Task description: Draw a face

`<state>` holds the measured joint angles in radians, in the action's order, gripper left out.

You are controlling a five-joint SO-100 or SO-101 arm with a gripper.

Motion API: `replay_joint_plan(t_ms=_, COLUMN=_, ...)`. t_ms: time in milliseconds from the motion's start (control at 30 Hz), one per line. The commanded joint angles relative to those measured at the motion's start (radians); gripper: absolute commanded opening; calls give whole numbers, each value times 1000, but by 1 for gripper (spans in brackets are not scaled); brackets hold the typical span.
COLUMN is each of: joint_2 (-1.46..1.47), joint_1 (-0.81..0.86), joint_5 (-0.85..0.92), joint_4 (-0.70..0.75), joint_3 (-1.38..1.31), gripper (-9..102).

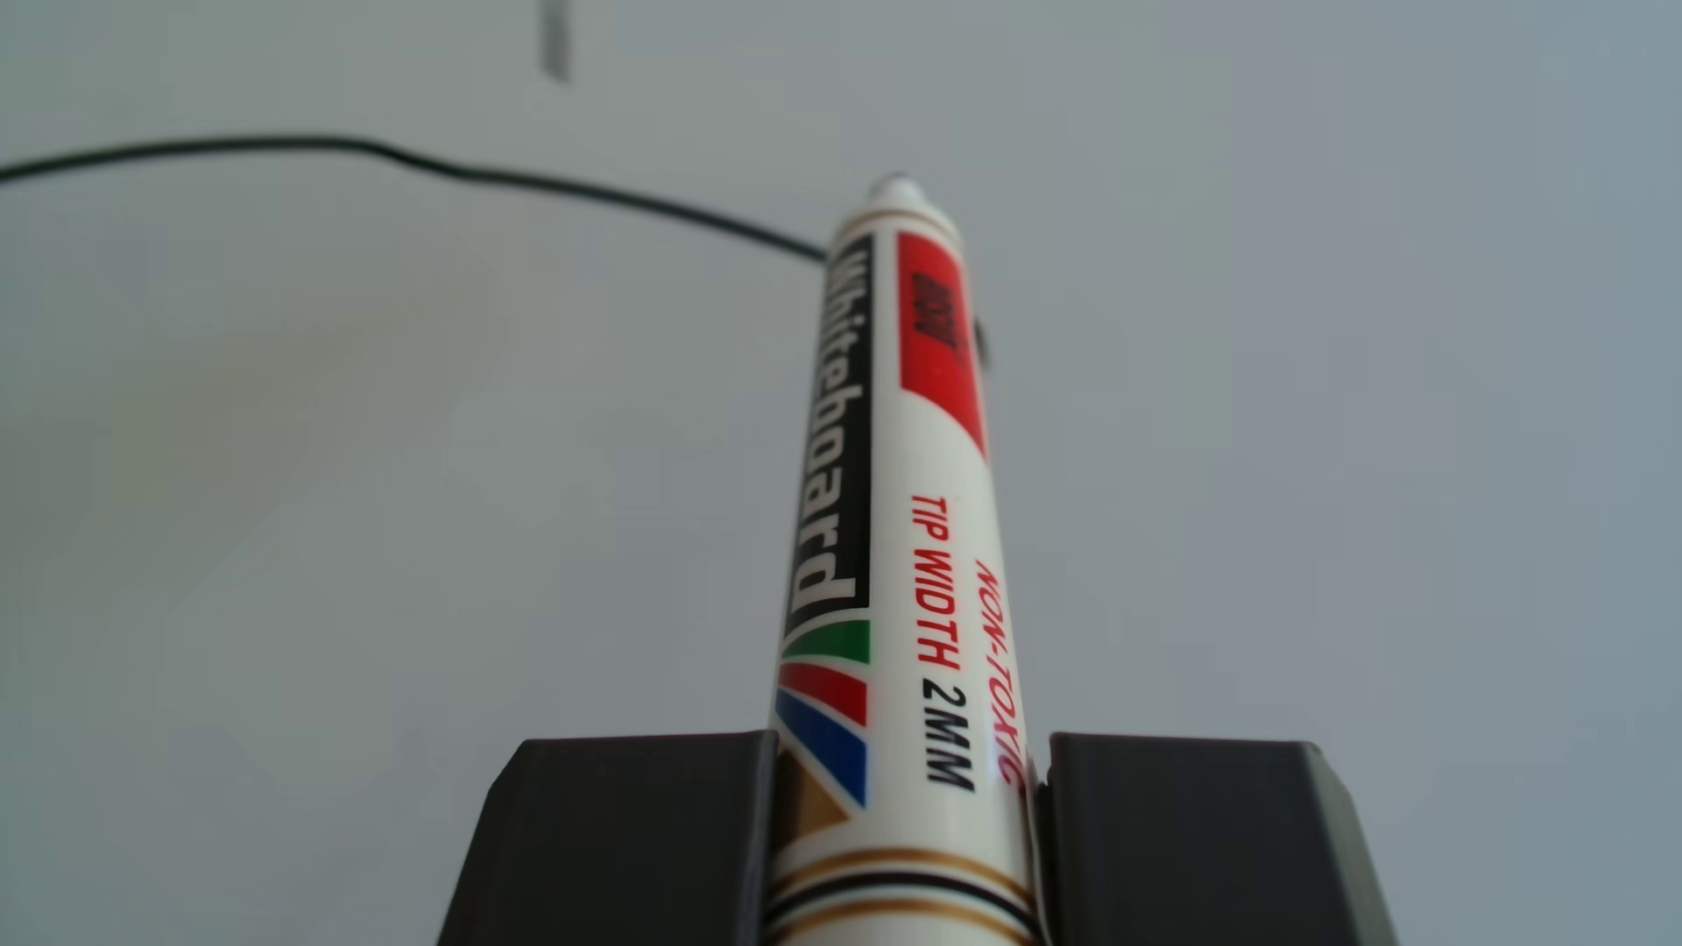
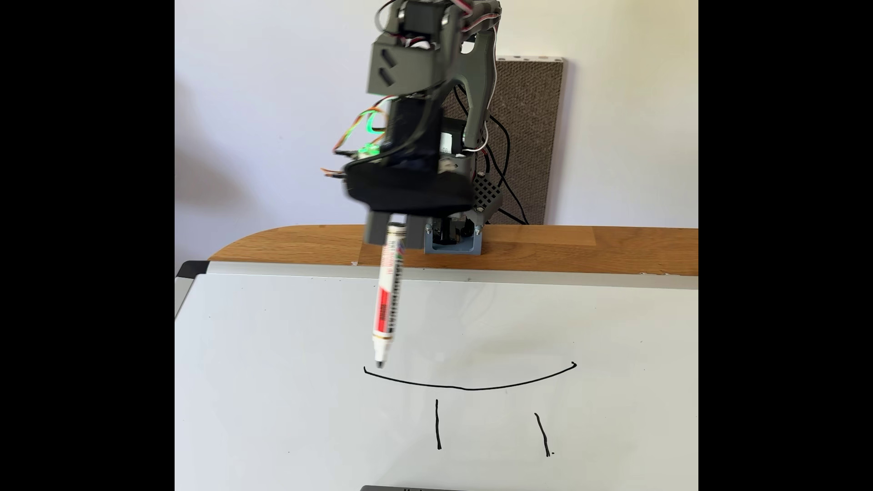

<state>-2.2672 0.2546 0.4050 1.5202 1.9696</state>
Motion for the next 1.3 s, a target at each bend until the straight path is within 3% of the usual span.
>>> replay_joint_plan(t_ms=0, joint_2=-124, joint_1=-67, joint_5=-43, joint_4=3, joint_3=-89, gripper=-1)
replay_joint_plan(t_ms=133, joint_2=-282, joint_1=-229, joint_5=-127, joint_4=5, joint_3=-98, gripper=-1)
replay_joint_plan(t_ms=333, joint_2=-518, joint_1=-359, joint_5=-252, joint_4=123, joint_3=-98, gripper=-1)
replay_joint_plan(t_ms=767, joint_2=-793, joint_1=-456, joint_5=-350, joint_4=272, joint_3=-117, gripper=-1)
replay_joint_plan(t_ms=1267, joint_2=-1137, joint_1=-446, joint_5=-351, joint_4=267, joint_3=-101, gripper=-1)
